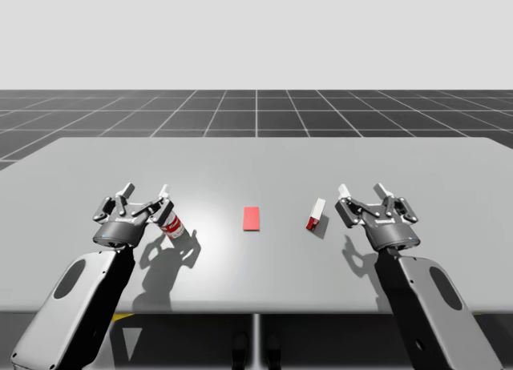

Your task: Look at the card. If it is red, pick the object on the left. If it is green, pick the object on the right.

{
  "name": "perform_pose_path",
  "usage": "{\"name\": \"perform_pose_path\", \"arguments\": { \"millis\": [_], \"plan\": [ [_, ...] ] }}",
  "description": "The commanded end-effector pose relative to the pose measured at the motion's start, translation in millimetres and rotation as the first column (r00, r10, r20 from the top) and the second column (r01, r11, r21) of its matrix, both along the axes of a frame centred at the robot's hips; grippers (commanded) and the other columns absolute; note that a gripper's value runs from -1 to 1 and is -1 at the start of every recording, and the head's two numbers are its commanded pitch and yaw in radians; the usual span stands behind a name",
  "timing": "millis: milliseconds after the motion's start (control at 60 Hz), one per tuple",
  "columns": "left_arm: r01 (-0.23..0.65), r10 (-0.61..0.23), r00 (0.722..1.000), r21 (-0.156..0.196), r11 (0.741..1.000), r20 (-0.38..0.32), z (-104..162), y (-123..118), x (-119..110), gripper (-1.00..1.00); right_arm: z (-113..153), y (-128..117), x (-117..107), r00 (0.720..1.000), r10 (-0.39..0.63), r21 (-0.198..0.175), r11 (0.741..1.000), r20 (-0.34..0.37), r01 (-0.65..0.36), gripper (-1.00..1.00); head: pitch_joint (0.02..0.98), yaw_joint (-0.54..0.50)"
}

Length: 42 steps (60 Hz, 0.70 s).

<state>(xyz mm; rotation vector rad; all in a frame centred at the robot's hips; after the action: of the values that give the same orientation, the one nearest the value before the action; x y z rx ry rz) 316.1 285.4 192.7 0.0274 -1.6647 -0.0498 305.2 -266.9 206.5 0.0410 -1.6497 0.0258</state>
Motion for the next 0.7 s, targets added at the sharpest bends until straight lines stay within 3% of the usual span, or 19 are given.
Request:
{"name": "perform_pose_path", "arguments": {
  "millis": [17, 150, 250, 700],
  "plan": [
    [0.001, -0.001, 1.0, 0.002, 1.0, -0.002, -0.7, -0.7, 0.2, -1.0, -2.0, 1.0, -1.4, 0.999, -0.034, 0.003, 0.999, -0.001, 0.034, -1.0, 0.09, 0.0],
    [0.004, -0.004, 1.0, 0.003, 1.0, -0.003, -0.8, -1.0, 0.0, -1.0, -2.4, 3.0, 0.6, 1.0, -0.011, -0.025, 1.0, -0.001, 0.011, -1.0, 0.103, 0.0],
    [0.003, -0.003, 1.0, 0.002, 1.0, -0.004, -0.6, -1.0, 0.0, -1.0, -1.5, 2.8, 0.6, 1.0, -0.013, -0.023, 1.0, -0.002, 0.013, -1.0, 0.139, 0.0],
    [0.009, -0.009, 1.0, 0.009, 1.0, -0.002, -0.8, -1.7, 0.1, -1.0, -0.5, 0.2, 1.9, 0.999, -0.037, -0.012, 0.999, 0.0, 0.037, -1.0, 0.452, 0.0]
  ]
}}
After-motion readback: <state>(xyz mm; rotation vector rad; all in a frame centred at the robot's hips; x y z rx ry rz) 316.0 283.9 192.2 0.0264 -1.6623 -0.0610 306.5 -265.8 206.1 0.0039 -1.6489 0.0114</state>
